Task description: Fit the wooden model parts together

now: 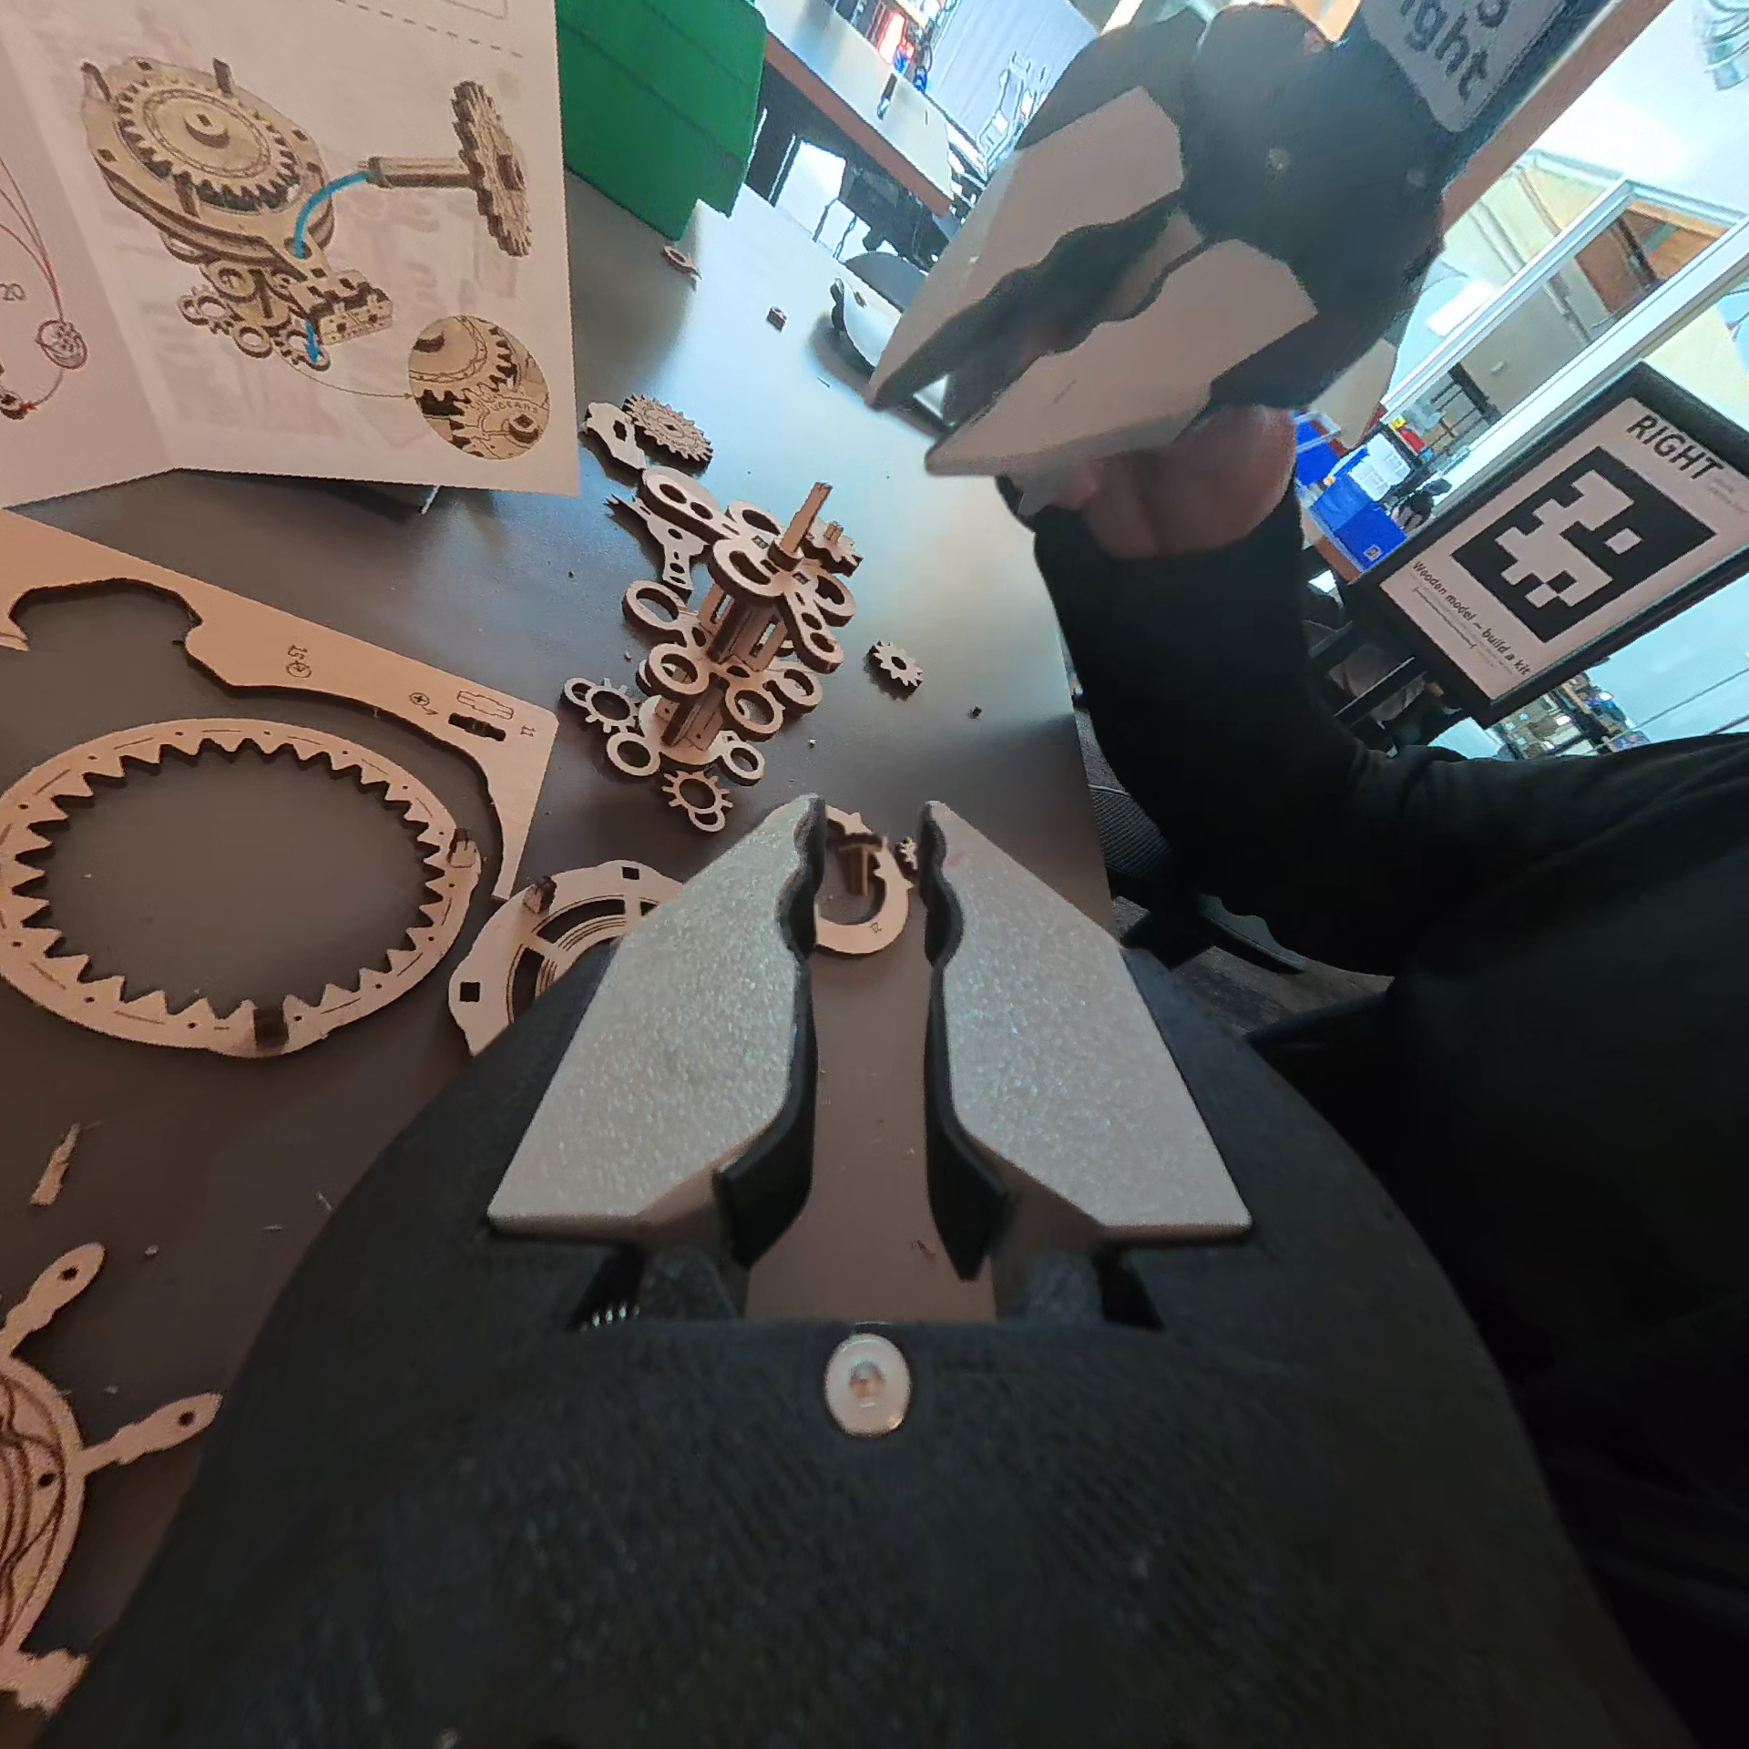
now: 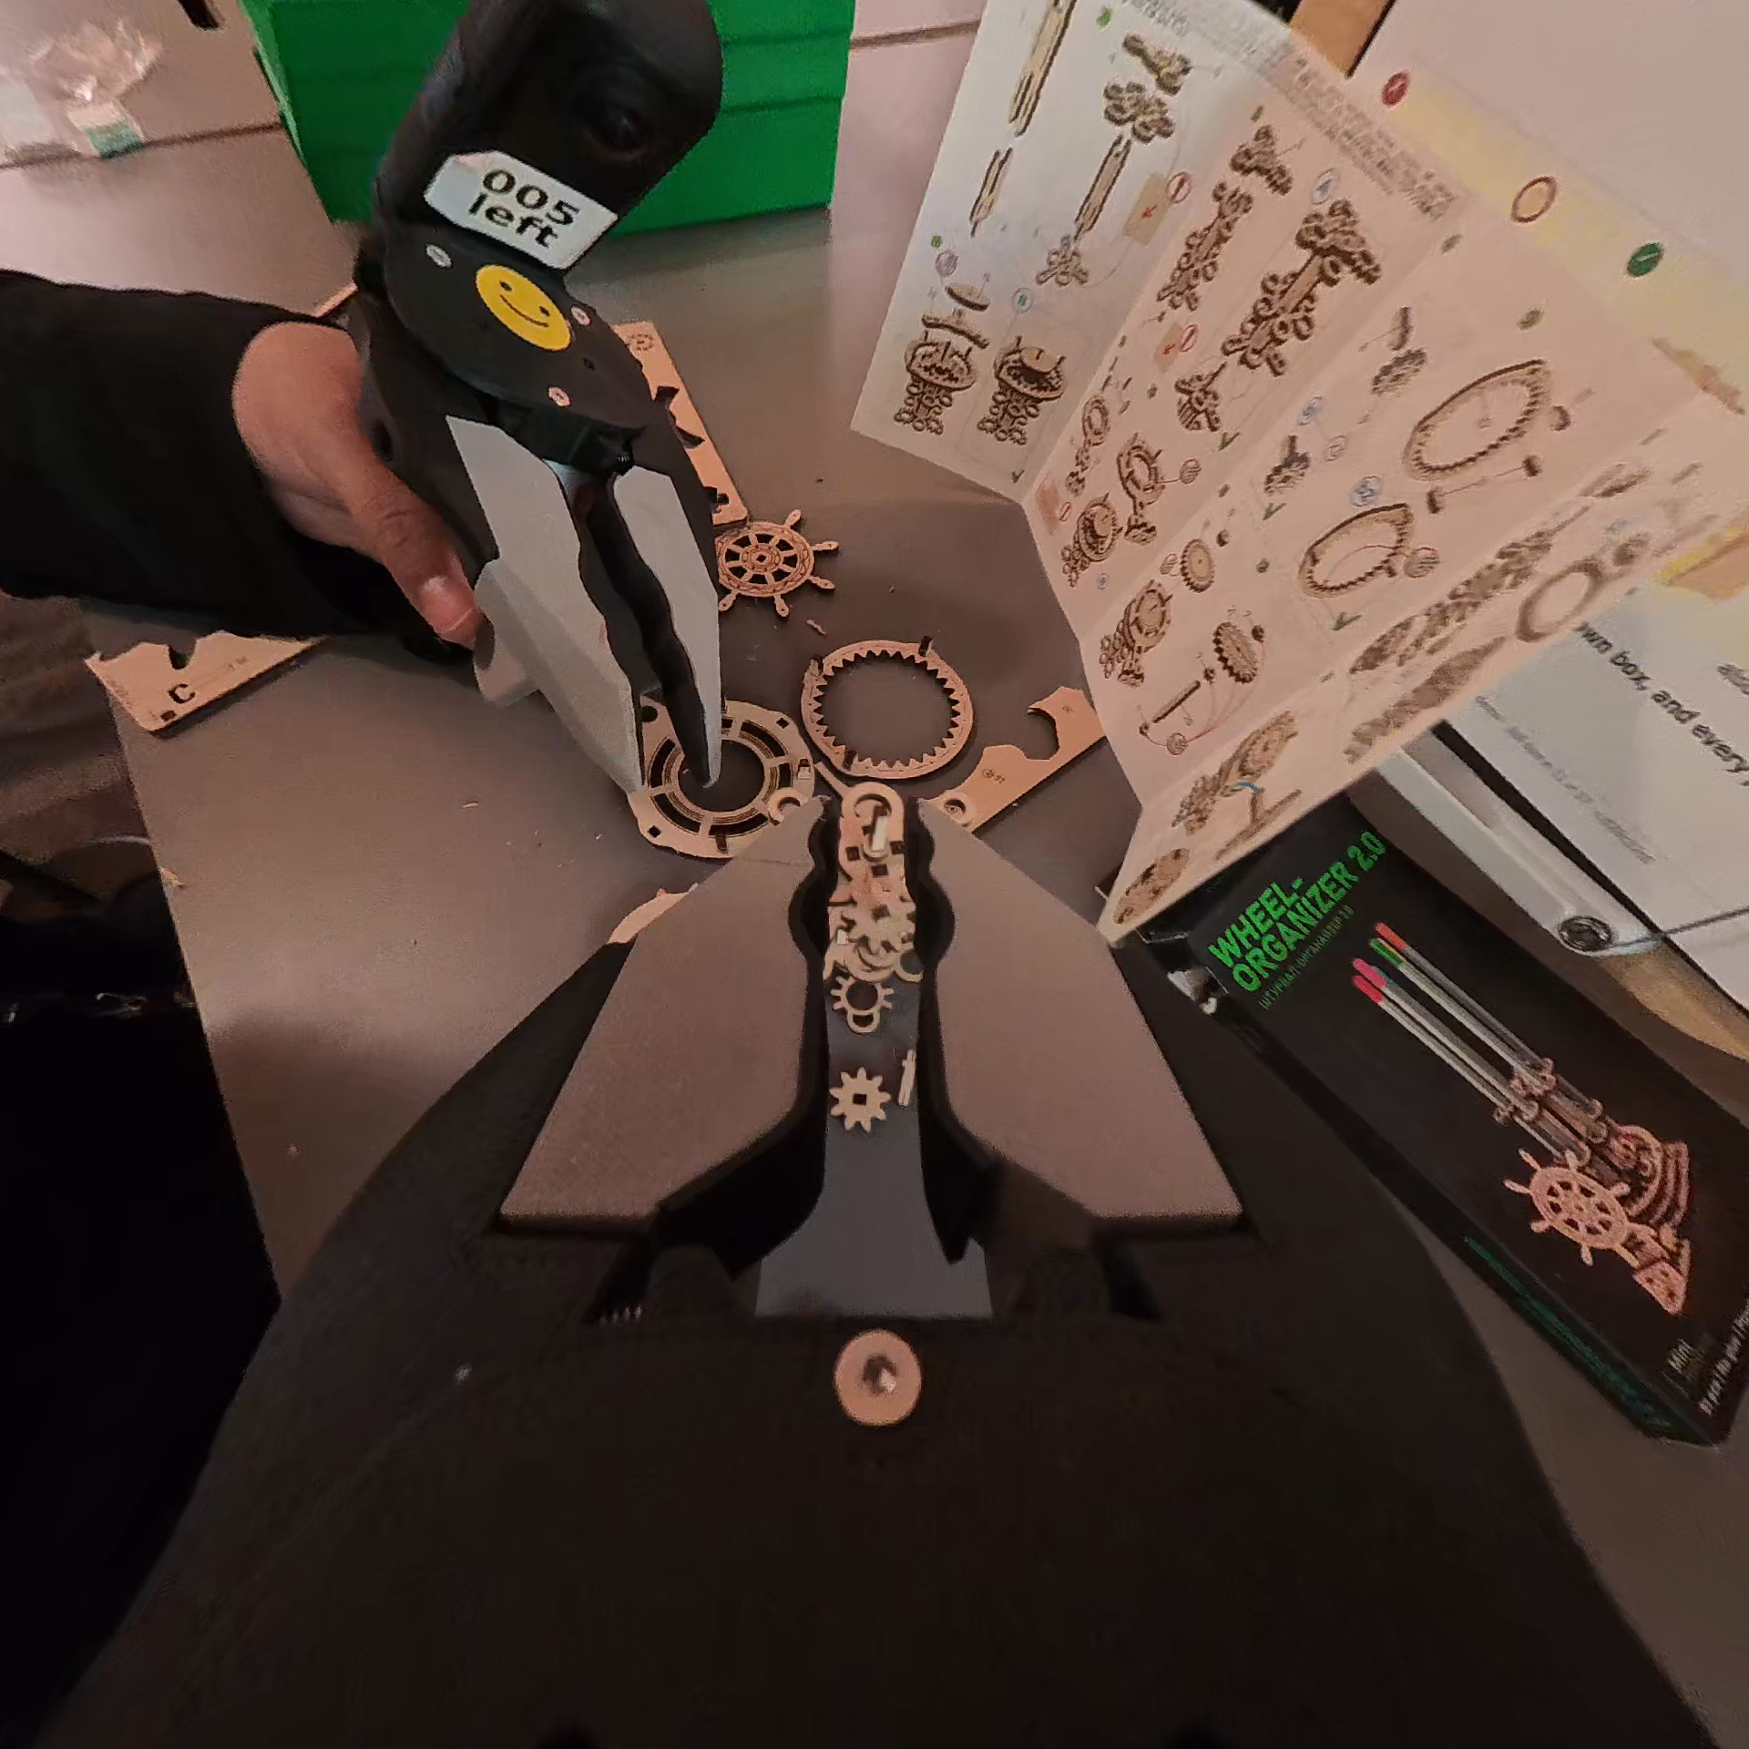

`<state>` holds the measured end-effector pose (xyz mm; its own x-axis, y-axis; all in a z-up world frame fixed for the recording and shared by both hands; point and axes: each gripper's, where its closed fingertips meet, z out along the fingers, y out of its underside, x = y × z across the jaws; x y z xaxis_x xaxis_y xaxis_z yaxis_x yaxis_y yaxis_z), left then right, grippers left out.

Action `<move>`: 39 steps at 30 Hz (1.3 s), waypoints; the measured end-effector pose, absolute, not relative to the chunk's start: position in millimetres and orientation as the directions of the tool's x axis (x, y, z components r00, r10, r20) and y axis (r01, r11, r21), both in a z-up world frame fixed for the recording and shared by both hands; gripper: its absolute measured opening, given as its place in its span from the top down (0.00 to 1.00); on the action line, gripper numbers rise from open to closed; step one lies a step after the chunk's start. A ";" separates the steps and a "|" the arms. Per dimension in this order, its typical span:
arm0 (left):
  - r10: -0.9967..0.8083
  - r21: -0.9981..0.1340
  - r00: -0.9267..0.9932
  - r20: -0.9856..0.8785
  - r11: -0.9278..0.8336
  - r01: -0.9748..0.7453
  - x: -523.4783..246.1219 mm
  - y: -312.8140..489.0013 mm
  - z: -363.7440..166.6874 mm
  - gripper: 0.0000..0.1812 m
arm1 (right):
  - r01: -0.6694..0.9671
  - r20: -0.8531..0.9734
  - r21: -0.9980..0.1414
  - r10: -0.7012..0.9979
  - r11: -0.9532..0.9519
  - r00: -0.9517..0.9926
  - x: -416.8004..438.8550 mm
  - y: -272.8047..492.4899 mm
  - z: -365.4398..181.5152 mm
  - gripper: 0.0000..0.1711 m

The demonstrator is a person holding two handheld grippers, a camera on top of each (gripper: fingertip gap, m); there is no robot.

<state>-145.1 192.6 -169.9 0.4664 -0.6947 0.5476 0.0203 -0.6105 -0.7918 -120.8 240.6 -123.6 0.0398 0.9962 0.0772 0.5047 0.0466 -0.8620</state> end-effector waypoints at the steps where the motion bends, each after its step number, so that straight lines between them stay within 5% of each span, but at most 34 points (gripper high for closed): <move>1: -0.695 -0.793 0.469 0.546 -0.609 0.021 -145.9 192.9 -169.8 0.91 | 0.501 0.074 -0.864 0.996 0.043 0.042 -117.0 241.4 -121.2 0.94; 14: -0.692 -0.791 0.467 0.550 -0.612 0.025 -146.6 193.2 -169.7 0.92 | 0.636 0.025 -0.769 0.997 0.068 -0.077 -88.4 204.1 -160.6 0.93; 25: -0.707 -0.817 0.506 0.495 -0.576 -0.005 -150.4 195.3 -170.2 0.91 | 0.588 -0.111 -0.802 0.994 -0.101 0.021 -66.6 177.6 -189.3 0.91; 34: -0.703 -0.813 0.503 0.503 -0.582 -0.001 -149.0 195.1 -170.7 0.91 | 0.648 -0.035 -0.753 0.991 -0.112 0.130 -91.2 177.1 -220.6 0.85; 39: -0.703 -0.812 0.501 0.505 -0.583 0.001 -149.7 194.8 -170.4 0.91 | 0.690 0.011 -0.717 0.988 -0.097 0.151 -90.2 184.8 -226.7 0.96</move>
